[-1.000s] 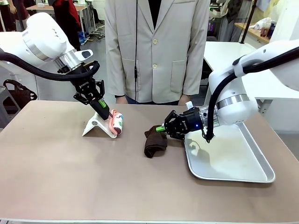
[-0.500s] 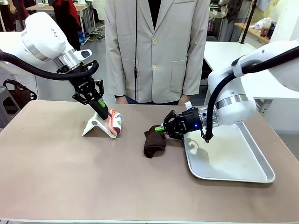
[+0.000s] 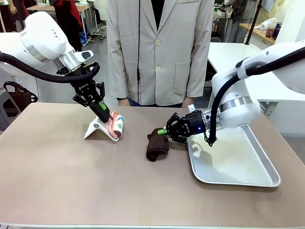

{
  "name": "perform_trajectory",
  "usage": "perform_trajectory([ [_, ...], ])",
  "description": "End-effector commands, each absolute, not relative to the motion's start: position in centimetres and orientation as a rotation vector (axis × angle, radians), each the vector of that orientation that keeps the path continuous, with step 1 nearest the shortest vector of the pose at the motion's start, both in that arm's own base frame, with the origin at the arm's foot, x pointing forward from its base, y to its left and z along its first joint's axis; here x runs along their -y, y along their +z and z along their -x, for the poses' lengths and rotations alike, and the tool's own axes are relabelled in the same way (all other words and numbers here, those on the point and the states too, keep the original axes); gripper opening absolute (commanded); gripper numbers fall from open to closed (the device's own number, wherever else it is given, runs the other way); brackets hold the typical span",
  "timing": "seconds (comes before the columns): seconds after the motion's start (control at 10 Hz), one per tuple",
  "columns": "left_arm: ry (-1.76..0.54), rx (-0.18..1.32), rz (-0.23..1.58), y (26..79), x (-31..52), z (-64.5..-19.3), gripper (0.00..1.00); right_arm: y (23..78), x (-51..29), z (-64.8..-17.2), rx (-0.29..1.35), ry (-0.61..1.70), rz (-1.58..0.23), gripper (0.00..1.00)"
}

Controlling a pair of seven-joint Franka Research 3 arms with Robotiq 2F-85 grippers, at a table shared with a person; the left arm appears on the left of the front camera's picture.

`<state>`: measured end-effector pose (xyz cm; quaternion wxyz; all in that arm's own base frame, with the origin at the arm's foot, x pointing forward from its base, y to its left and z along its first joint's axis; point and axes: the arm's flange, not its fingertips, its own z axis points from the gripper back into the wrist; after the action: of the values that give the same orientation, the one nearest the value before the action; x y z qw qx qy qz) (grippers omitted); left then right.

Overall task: Clean the surface of the table.
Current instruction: Return the Lint Roller and towel to their original positions.

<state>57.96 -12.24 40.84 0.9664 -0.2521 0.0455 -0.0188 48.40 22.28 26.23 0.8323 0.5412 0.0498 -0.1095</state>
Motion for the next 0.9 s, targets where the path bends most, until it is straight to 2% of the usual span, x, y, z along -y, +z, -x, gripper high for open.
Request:
perform_trajectory([
  [0.0,-0.029,-0.106,0.473,40.23,10.74,-58.09,0.22,26.47,-22.75,-49.02,-0.122,-0.255,-1.161,0.11],
  [0.4,-0.002,-0.102,0.492,40.15,10.10,-58.05,0.22,26.45,-22.83,-49.08,-0.135,-0.246,-1.159,0.11],
  [0.5,0.000,-0.104,0.505,40.15,9.97,-58.03,0.73,26.42,-22.85,-49.08,-0.147,-0.246,-1.155,0.62],
  [0.6,0.002,-0.103,0.505,40.27,9.87,-58.01,0.80,26.48,-22.85,-49.09,-0.149,-0.247,-1.152,0.69],
  [0.7,0.006,-0.100,0.504,40.39,9.79,-57.98,1.00,26.58,-22.88,-49.12,-0.146,-0.249,-1.150,1.00],
  [0.8,0.006,-0.098,0.505,40.44,9.77,-57.94,1.00,26.62,-22.91,-49.16,-0.146,-0.251,-1.149,1.00],
])
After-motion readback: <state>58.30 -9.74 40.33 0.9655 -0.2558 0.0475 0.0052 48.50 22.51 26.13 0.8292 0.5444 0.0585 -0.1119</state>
